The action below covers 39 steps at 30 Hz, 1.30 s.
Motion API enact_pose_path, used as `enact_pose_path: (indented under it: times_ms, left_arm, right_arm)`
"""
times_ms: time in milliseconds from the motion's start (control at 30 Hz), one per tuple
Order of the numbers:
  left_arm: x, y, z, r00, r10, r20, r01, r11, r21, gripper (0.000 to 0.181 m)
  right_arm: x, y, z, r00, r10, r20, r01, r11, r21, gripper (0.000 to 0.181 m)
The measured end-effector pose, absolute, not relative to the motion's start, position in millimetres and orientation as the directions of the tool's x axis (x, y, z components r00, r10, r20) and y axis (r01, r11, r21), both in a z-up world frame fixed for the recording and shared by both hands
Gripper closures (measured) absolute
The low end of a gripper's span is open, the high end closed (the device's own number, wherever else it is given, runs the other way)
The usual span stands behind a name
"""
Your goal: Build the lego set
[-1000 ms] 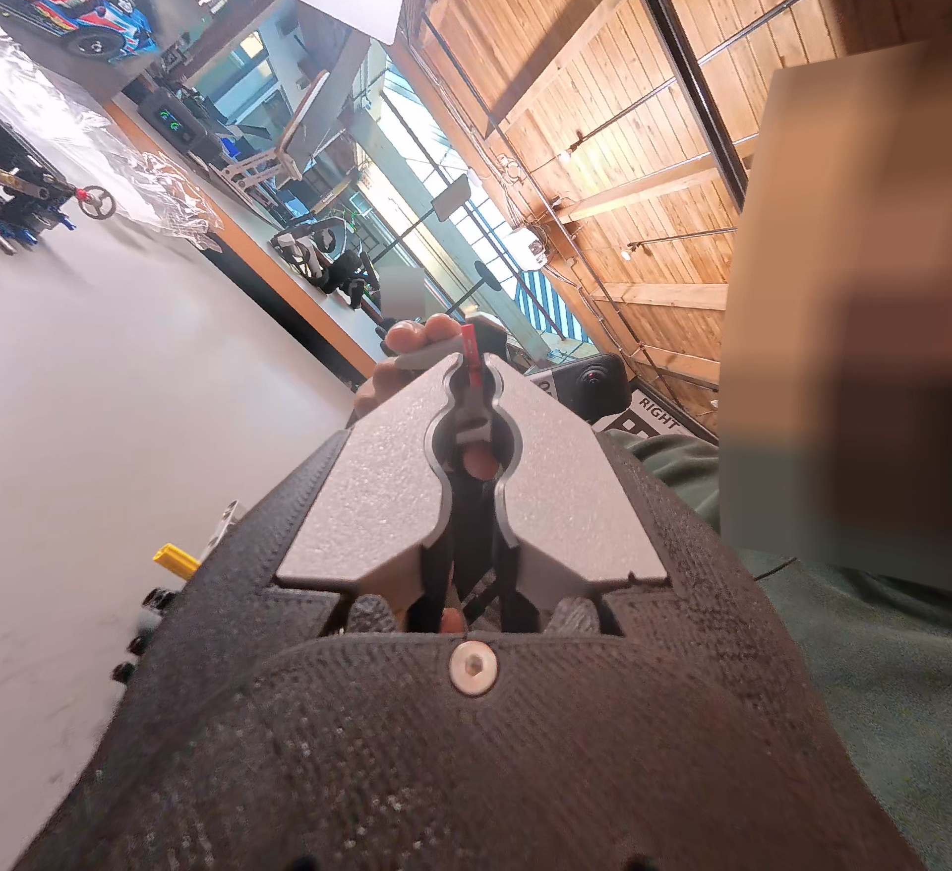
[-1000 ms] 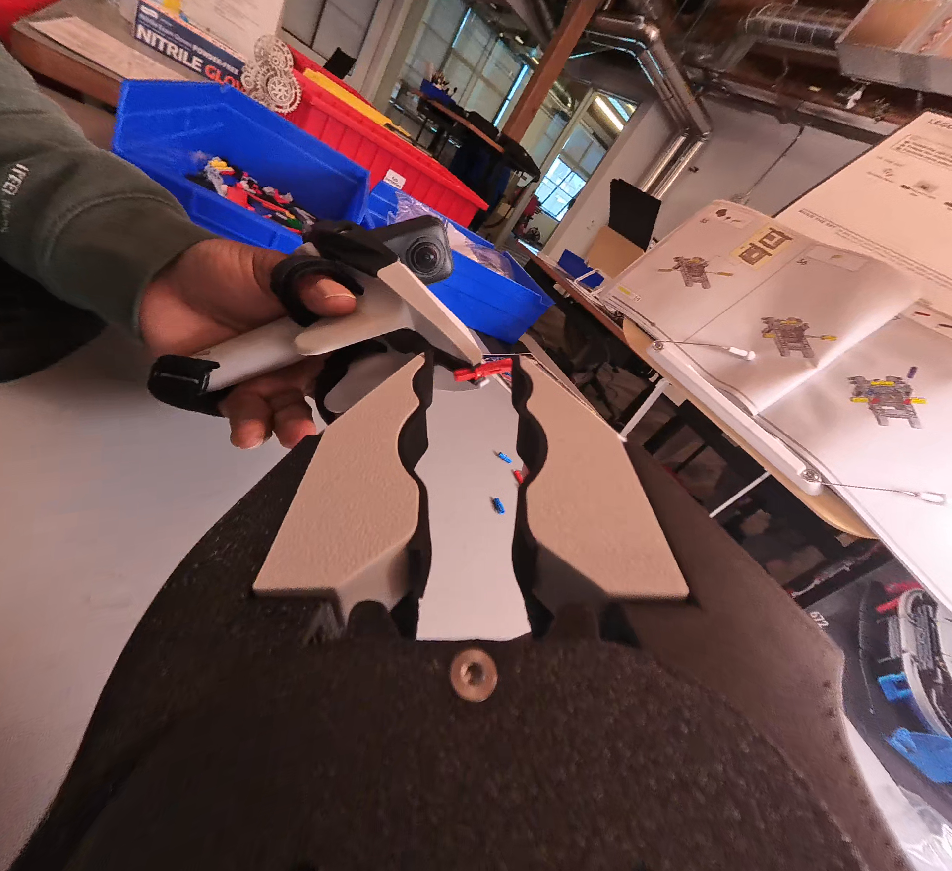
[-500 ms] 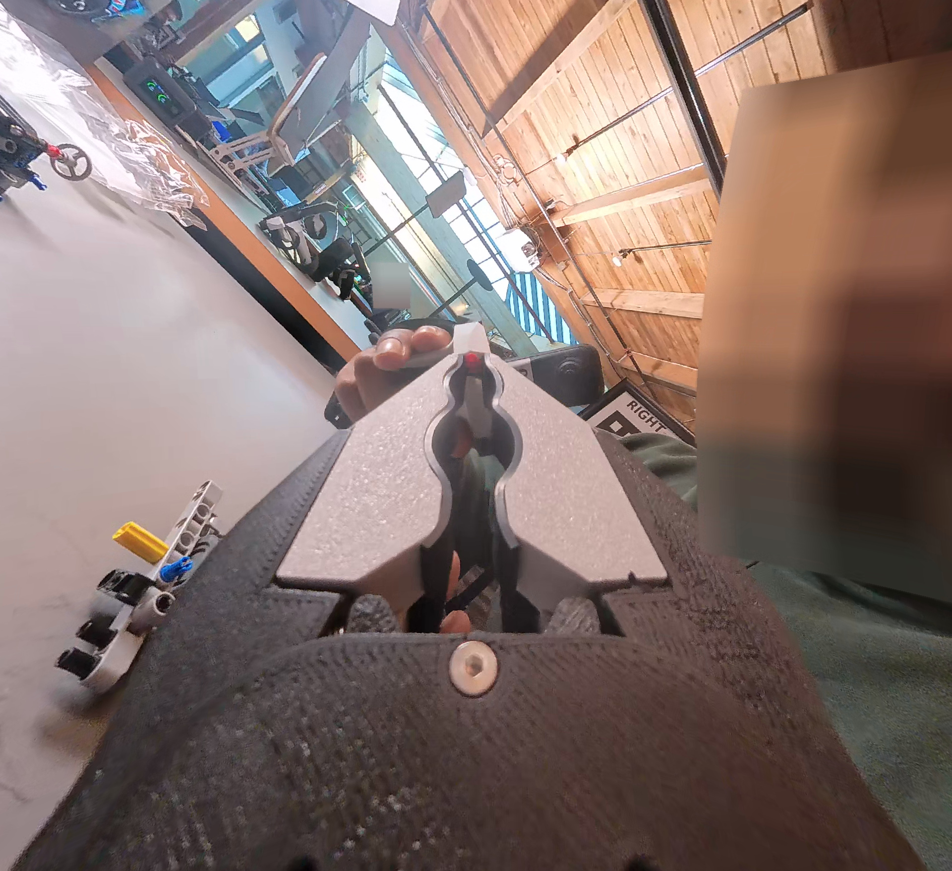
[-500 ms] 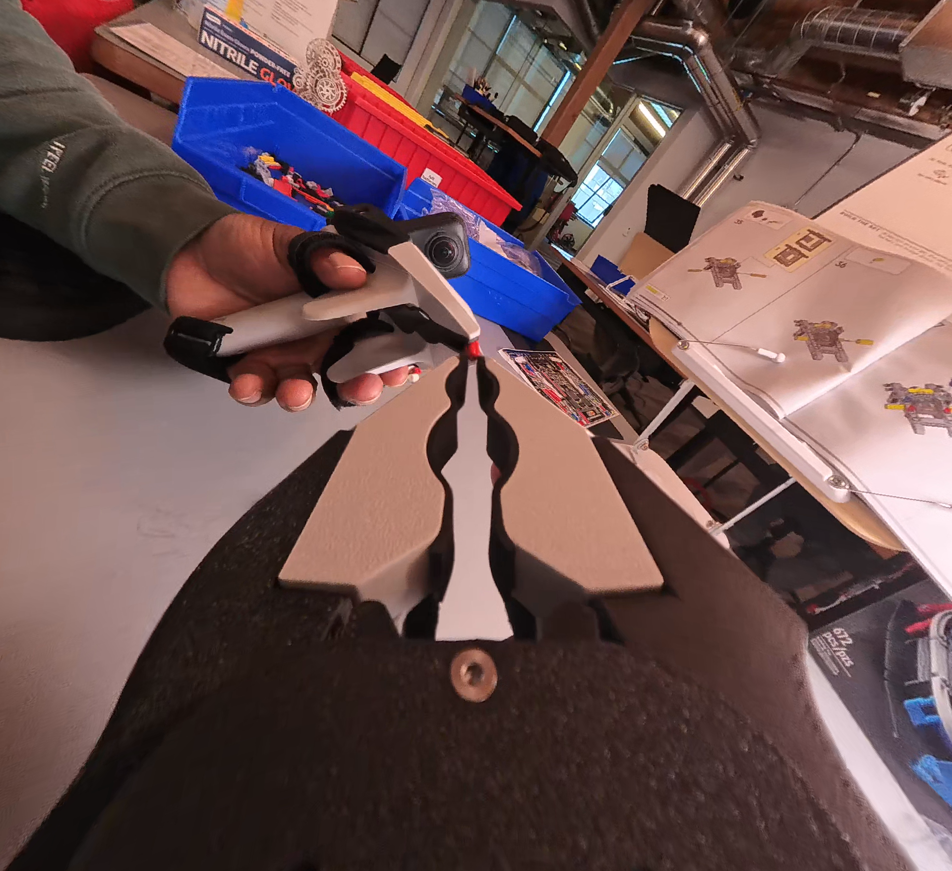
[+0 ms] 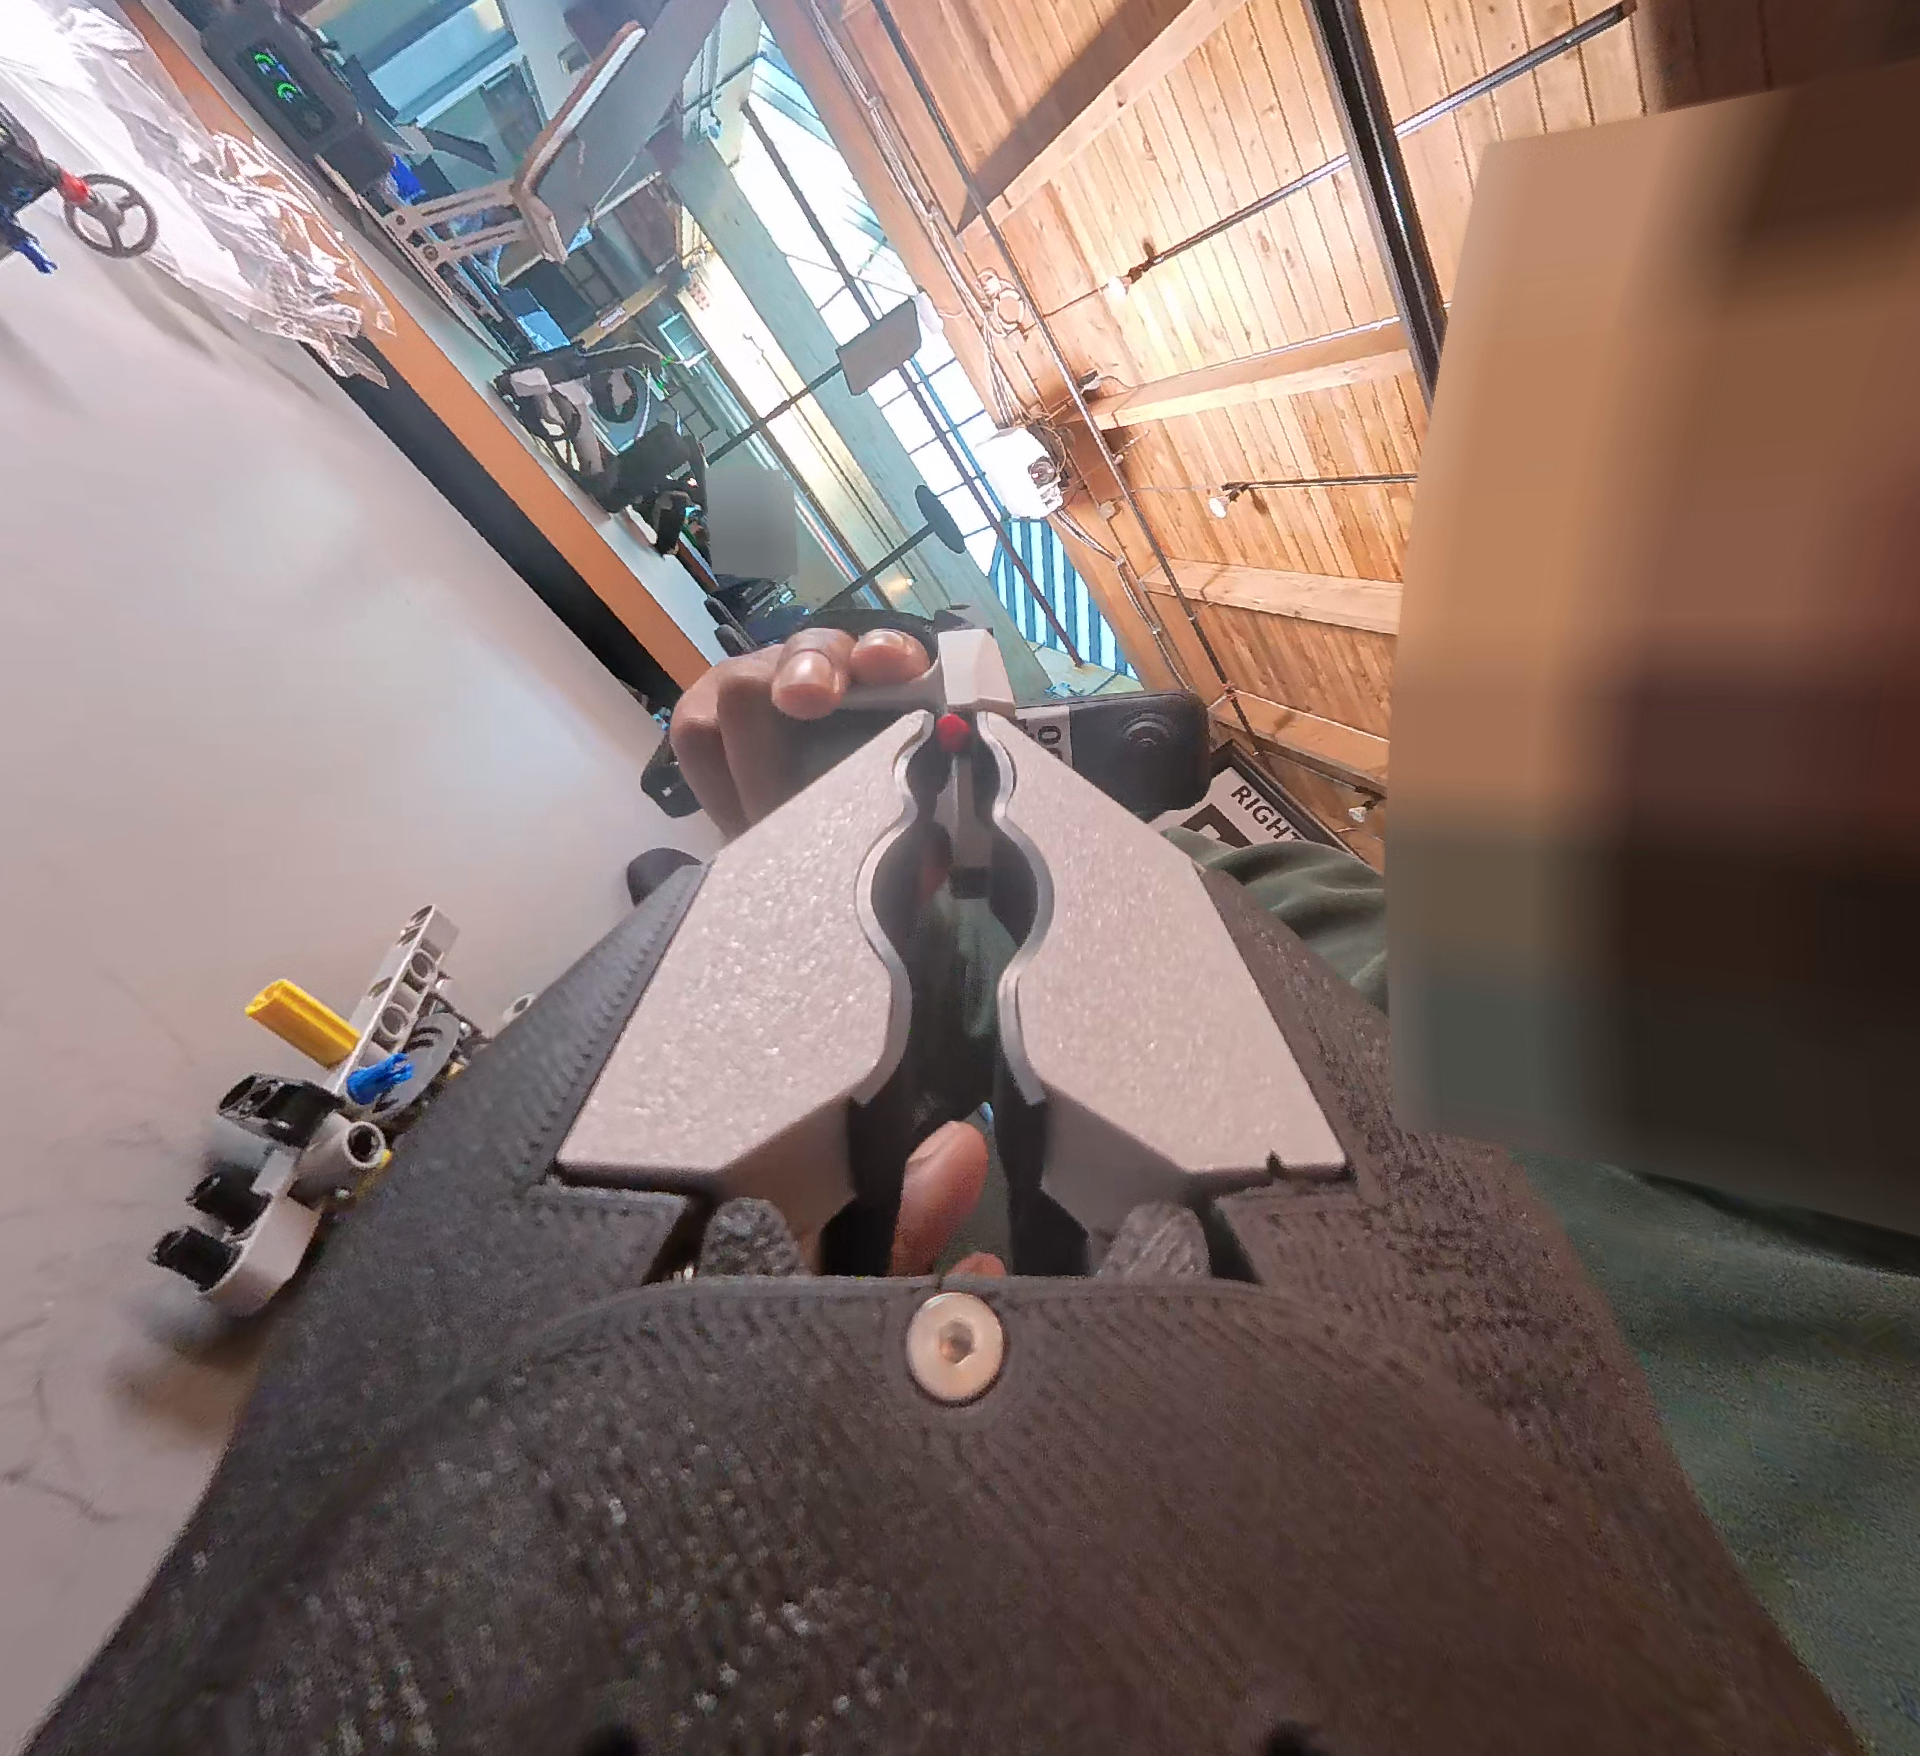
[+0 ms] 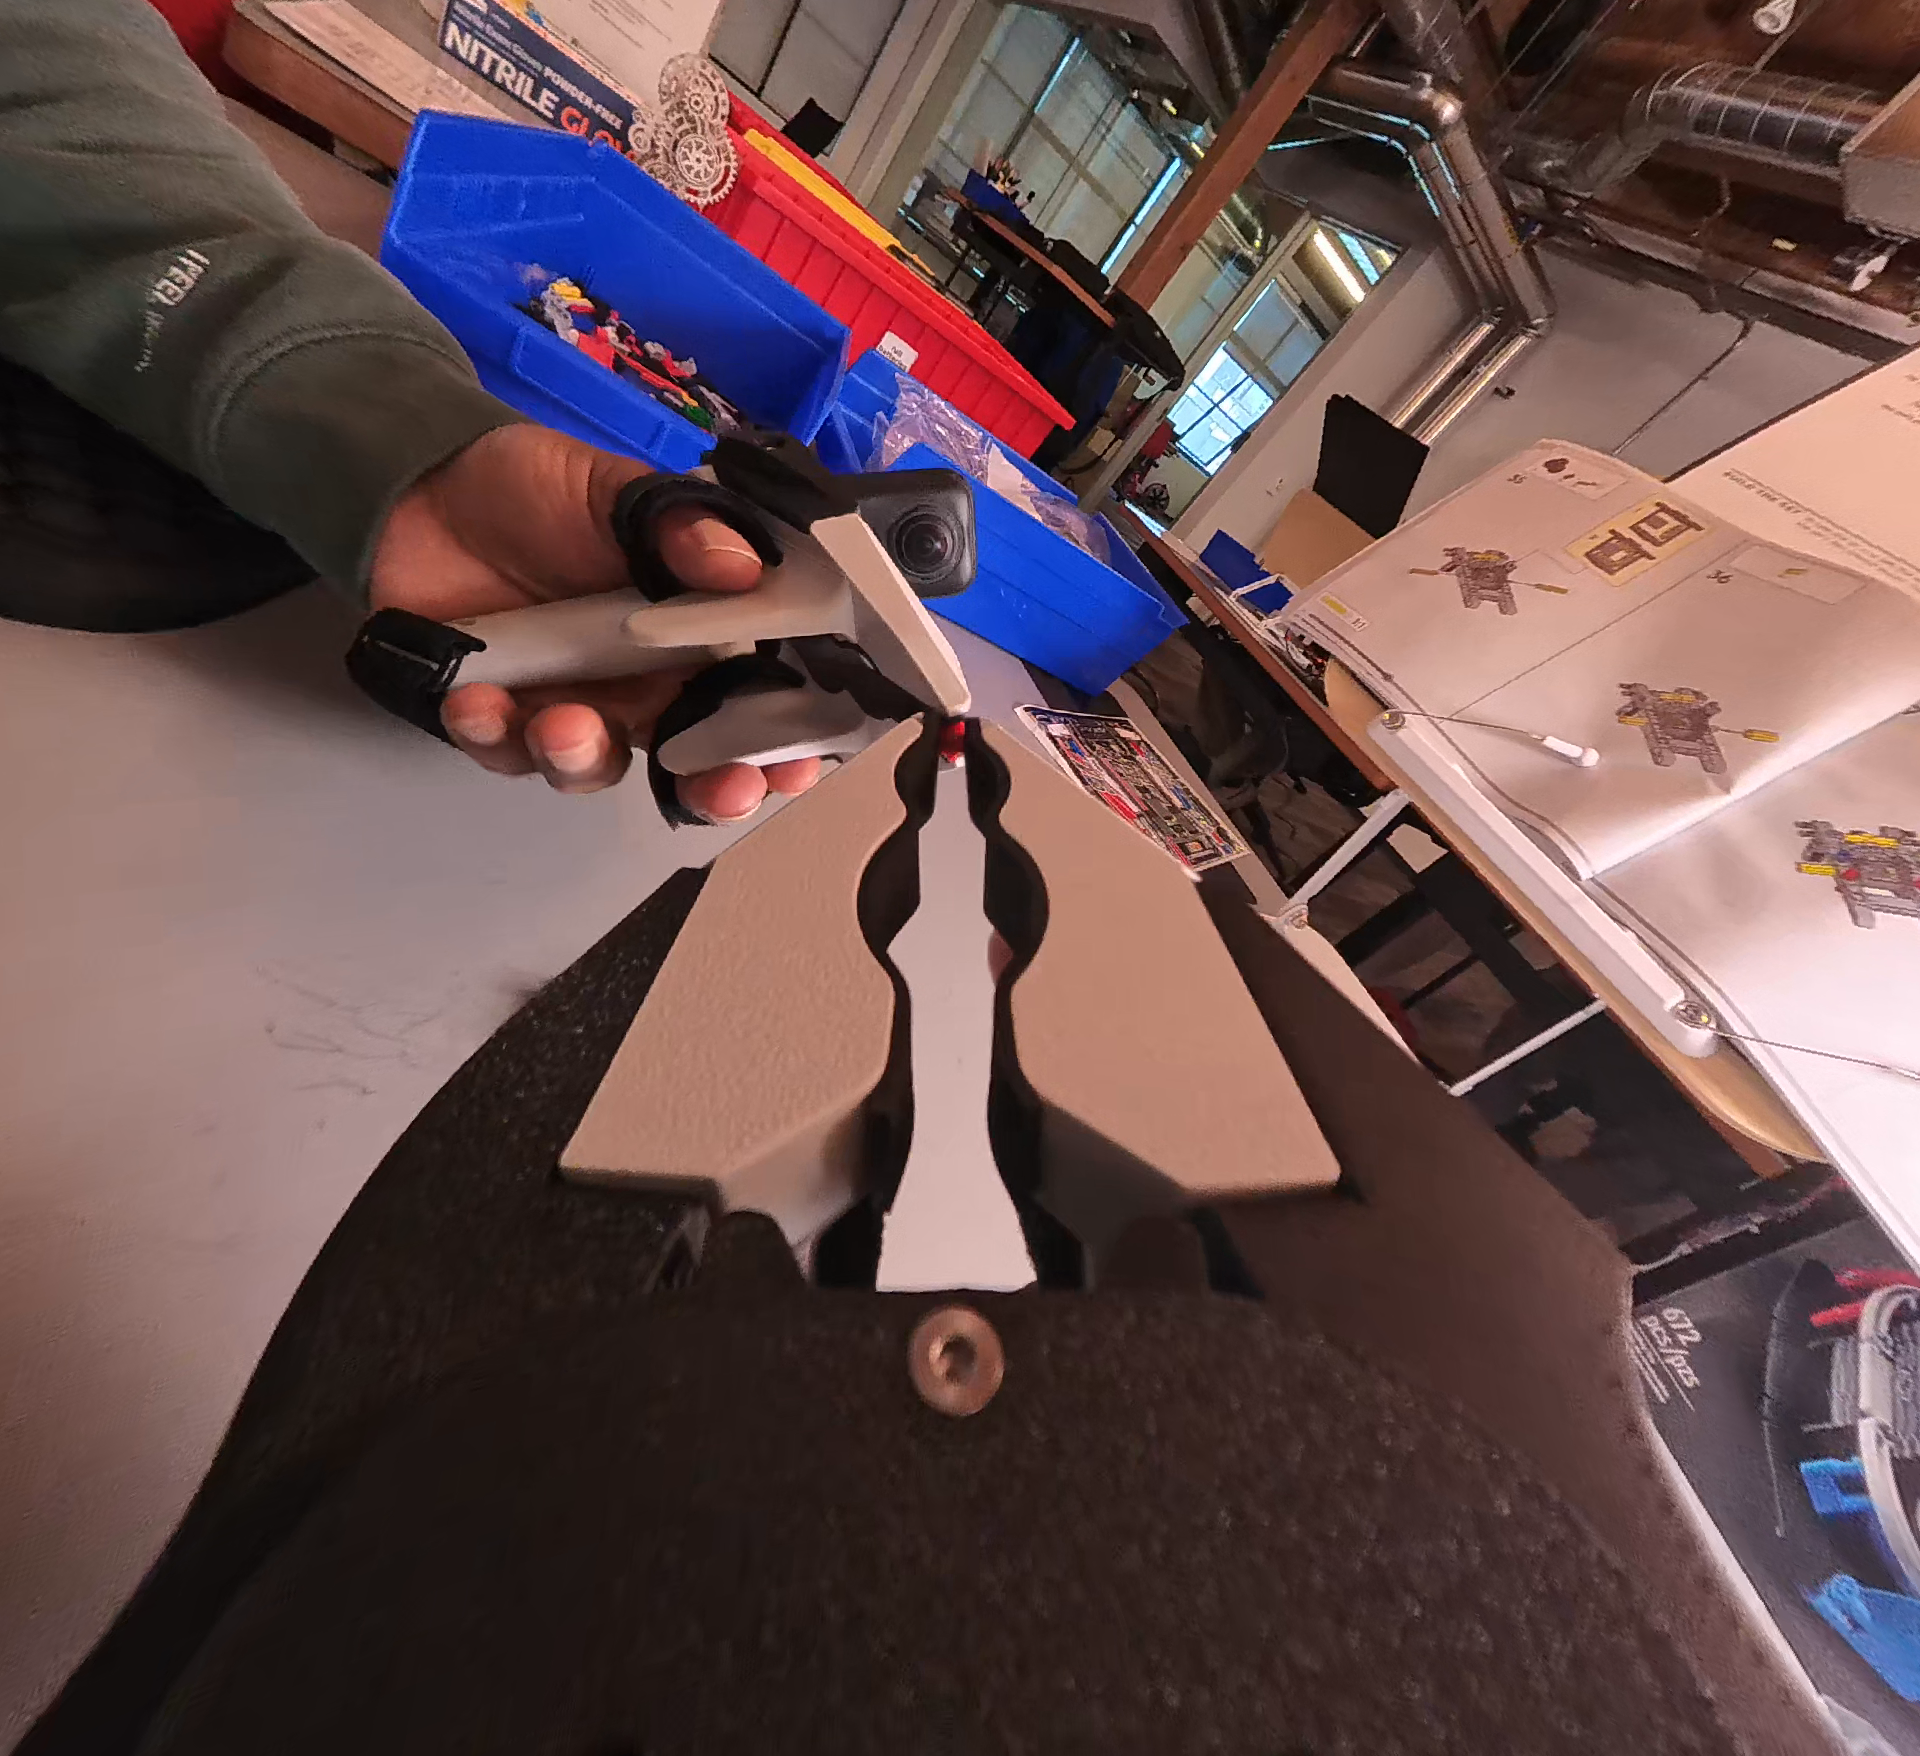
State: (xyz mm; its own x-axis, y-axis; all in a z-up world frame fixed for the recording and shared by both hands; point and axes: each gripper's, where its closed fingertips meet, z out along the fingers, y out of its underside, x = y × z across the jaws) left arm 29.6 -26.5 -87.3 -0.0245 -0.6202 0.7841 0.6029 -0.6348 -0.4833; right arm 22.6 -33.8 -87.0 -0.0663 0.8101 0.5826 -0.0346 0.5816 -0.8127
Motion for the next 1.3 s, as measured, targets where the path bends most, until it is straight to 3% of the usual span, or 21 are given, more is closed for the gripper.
enact_pose_path:
  times_ms: [33, 167, 400, 533, 667, 833, 1300]
  left_arm:
    - [29.6, -26.3, -88.2, -0.035, -0.614, 0.789, 0.600, -0.644, -0.474, 0.179]
    - [27.5, -25.2, -91.7, -0.001, -0.625, 0.780, 0.580, -0.636, -0.509, 0.175]
    - [26.6, -29.7, -100.9, 0.392, -0.770, 0.503, 0.341, -0.387, -0.857, 0.165]
    - [27.8, -32.6, -103.1, 0.544, -0.797, 0.262, 0.160, -0.208, -0.965, 0.162]
    - [30.6, -37.8, -105.7, 0.587, -0.804, 0.099, 0.023, -0.105, -0.994, 0.172]
    - [32.6, -41.8, -108.7, 0.582, -0.813, 0.029, -0.049, -0.071, -0.996, 0.178]
    - [39.5, -49.2, -104.5, 0.509, -0.858, 0.071, 0.033, -0.064, -0.997, 0.179]
  right_arm:
    - [22.5, -33.6, -88.0, -0.070, 0.812, 0.579, -0.033, 0.578, -0.815, 0.178]
    - [22.3, -30.2, -90.1, -0.100, 0.870, 0.483, -0.026, 0.483, -0.875, 0.178]
    - [29.0, -25.3, -86.7, -0.217, 0.962, 0.167, -0.031, 0.164, -0.986, 0.178]
    - [28.6, -32.6, -93.7, -0.284, 0.954, 0.098, -0.003, 0.102, -0.995, 0.178]
    - [28.2, -39.8, -99.3, -0.327, 0.942, 0.077, 0.022, 0.089, -0.996, 0.178]
    - [28.9, -43.3, -100.8, -0.352, 0.934, 0.053, 0.033, 0.069, -0.997, 0.178]
    - [34.5, -49.9, -96.2, -0.393, 0.917, 0.060, 0.004, 0.067, -0.998, 0.173]
